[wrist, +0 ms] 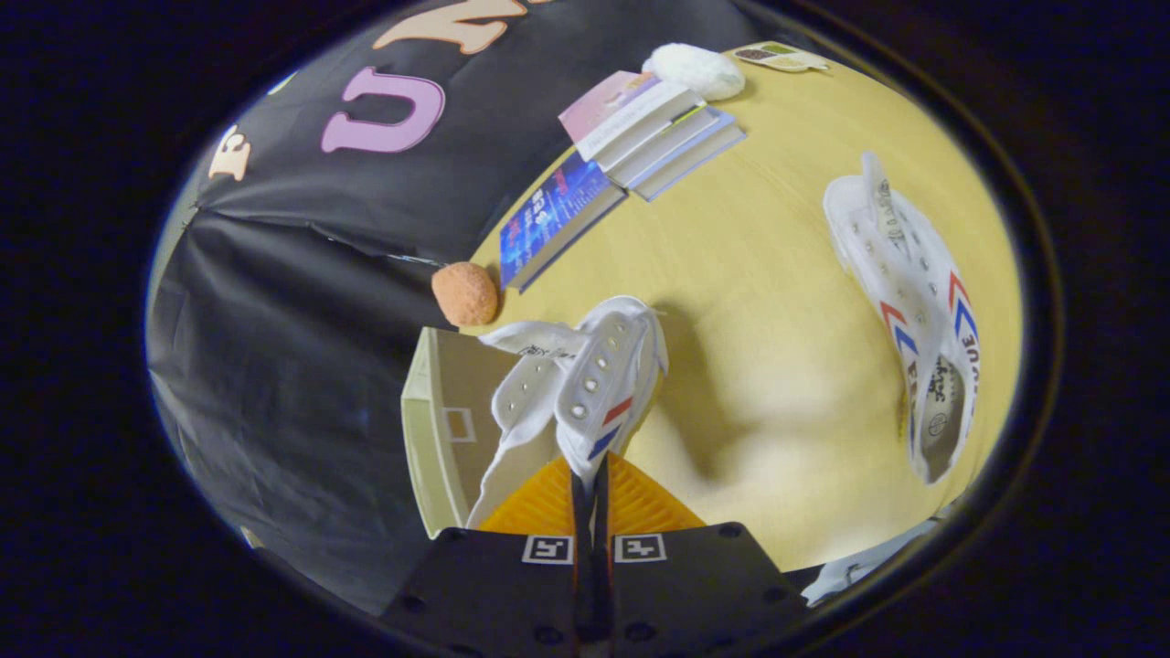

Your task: Open the storage box then place both shoes into the box .Put the left shoe in first, then the right shoe, with the right side of both shoes facing outward in a uniform manner.

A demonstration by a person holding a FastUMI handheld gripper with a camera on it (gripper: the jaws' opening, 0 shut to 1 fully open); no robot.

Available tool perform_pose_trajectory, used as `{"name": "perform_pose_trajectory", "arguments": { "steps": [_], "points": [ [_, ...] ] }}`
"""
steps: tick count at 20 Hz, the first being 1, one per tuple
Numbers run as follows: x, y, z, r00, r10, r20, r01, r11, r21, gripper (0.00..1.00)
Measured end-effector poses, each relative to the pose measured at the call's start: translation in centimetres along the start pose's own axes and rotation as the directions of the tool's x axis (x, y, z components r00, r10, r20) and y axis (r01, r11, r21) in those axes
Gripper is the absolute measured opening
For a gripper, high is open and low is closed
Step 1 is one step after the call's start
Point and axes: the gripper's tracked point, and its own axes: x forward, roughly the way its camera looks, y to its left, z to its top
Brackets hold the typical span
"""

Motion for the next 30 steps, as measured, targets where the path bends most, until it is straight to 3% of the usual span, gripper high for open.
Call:
{"name": "perform_pose_trajectory", "arguments": {
  "steps": [6,9,14,17,22,30],
  "points": [
    [-3.0,8.6,1.1,0.996,0.09,0.018,-0.086,0.983,-0.162,0.02],
    [-3.2,14.0,0.2,0.986,0.165,-0.02,-0.165,0.961,-0.223,0.02],
    [0.2,20.3,-3.2,0.961,0.236,-0.148,-0.266,0.933,-0.242,0.02],
    [4.4,21.2,-5.7,0.95,0.21,-0.232,-0.261,0.941,-0.217,0.02],
    [7.6,21.1,-9.5,0.946,0.098,-0.309,-0.179,0.953,-0.246,0.02],
    [10.1,20.6,-14.4,0.948,-0.111,-0.297,0.005,0.942,-0.335,0.02]
  ]
}}
